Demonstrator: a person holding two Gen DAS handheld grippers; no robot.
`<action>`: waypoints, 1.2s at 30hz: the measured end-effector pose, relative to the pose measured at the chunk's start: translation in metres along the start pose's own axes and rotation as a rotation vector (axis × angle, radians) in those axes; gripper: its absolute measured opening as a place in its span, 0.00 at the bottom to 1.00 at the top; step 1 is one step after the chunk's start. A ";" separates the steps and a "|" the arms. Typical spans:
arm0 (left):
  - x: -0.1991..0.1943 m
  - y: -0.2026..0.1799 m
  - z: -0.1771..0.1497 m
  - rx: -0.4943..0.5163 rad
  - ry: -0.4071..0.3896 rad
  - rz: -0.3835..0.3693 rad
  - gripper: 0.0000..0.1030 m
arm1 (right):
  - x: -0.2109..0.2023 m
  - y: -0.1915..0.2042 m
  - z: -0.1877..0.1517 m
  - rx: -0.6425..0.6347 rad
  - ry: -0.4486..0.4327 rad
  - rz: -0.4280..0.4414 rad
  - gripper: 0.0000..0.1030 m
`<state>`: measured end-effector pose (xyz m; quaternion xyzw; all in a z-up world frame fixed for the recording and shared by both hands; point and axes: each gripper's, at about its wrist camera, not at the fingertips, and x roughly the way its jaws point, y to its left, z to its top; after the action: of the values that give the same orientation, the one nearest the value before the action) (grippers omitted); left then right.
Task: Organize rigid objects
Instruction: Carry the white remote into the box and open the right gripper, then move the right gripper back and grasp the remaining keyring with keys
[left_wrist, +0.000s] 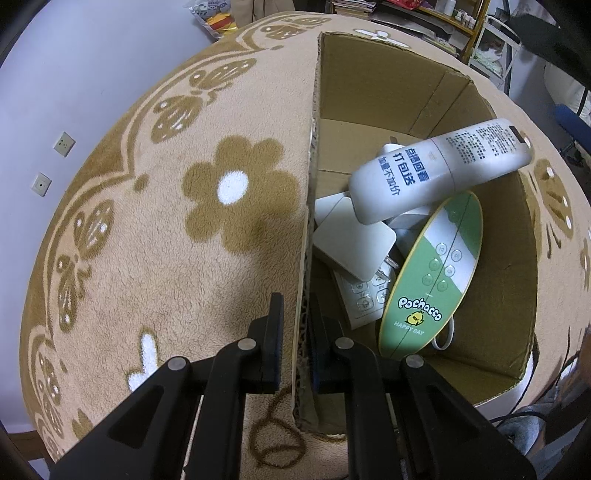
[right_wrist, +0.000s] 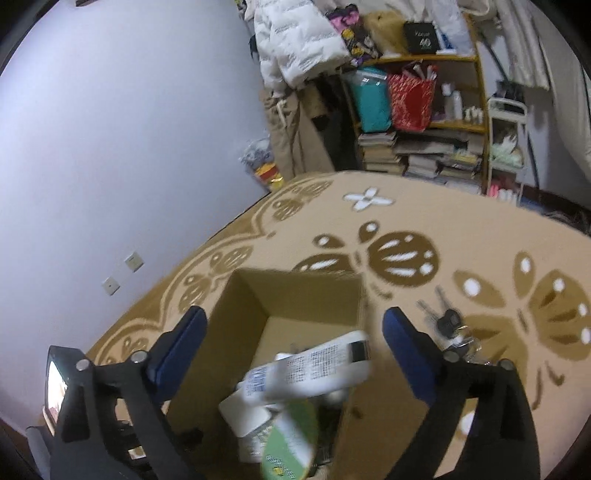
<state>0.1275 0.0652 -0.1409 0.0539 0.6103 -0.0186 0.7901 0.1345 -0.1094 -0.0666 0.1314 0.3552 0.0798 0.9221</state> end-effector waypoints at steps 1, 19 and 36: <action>0.000 0.000 0.000 -0.001 0.000 -0.001 0.11 | -0.001 -0.003 0.002 0.001 -0.005 -0.016 1.00; 0.000 0.000 -0.001 0.003 0.000 0.008 0.12 | 0.018 -0.084 -0.005 0.067 0.027 -0.261 1.00; 0.000 -0.002 -0.001 0.004 0.001 0.011 0.12 | 0.056 -0.114 -0.035 0.033 0.088 -0.322 1.00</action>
<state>0.1267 0.0633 -0.1408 0.0591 0.6104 -0.0154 0.7898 0.1583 -0.1982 -0.1613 0.0844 0.4131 -0.0693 0.9041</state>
